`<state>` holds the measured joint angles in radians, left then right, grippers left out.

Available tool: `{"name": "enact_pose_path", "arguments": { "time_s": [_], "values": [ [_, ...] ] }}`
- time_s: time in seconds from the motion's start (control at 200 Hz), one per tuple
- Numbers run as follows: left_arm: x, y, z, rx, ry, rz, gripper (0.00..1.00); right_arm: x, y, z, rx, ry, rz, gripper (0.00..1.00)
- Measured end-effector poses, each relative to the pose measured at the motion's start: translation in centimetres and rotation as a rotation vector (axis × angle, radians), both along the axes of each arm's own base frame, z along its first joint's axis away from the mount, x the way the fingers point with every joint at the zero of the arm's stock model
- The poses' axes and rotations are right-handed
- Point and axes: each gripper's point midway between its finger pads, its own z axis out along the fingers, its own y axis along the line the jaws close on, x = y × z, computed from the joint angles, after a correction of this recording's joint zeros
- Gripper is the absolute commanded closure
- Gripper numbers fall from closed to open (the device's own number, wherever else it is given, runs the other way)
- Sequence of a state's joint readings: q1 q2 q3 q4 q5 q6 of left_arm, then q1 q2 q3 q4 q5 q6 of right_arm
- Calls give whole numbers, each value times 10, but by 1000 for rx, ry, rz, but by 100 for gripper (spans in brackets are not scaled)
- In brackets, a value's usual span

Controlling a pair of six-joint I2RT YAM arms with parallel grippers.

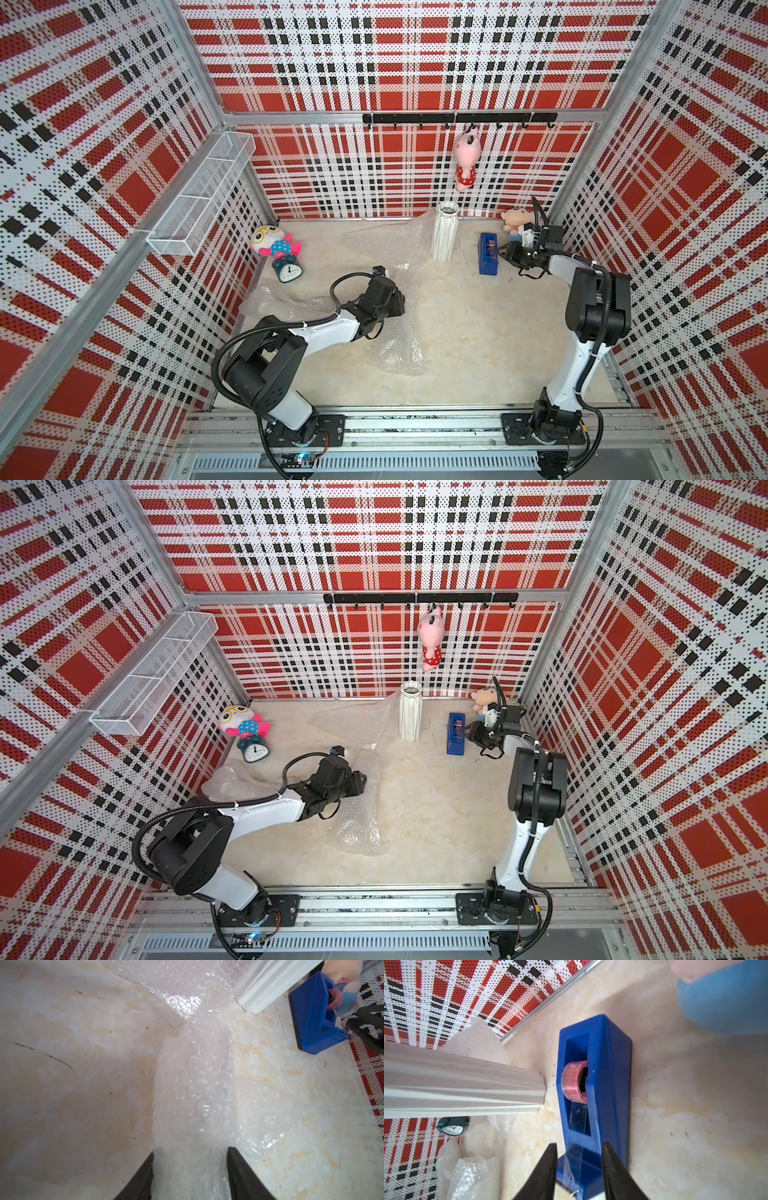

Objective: Wrap vases in bubble wrap
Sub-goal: Tear off the tape using the Tape Cutter.

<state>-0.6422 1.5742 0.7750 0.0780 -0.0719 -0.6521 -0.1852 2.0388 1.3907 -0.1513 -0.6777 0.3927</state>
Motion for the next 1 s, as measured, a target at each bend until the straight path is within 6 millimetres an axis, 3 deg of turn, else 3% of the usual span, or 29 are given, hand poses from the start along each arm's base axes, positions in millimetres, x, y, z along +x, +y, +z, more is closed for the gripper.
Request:
{"name": "enact_pose_path", "arguments": {
  "time_s": [0.255,0.781,1.002],
  "values": [
    [-2,-6,-1,-19,-7,-42,48,1,5,-14,34,25,28,66],
    [-2,-7,-1,-30,-10,-55,48,6,7,-22,63,32,52,74],
    [-2,-7,-1,-31,-10,-56,48,6,6,-25,41,30,38,69]
  ]
}}
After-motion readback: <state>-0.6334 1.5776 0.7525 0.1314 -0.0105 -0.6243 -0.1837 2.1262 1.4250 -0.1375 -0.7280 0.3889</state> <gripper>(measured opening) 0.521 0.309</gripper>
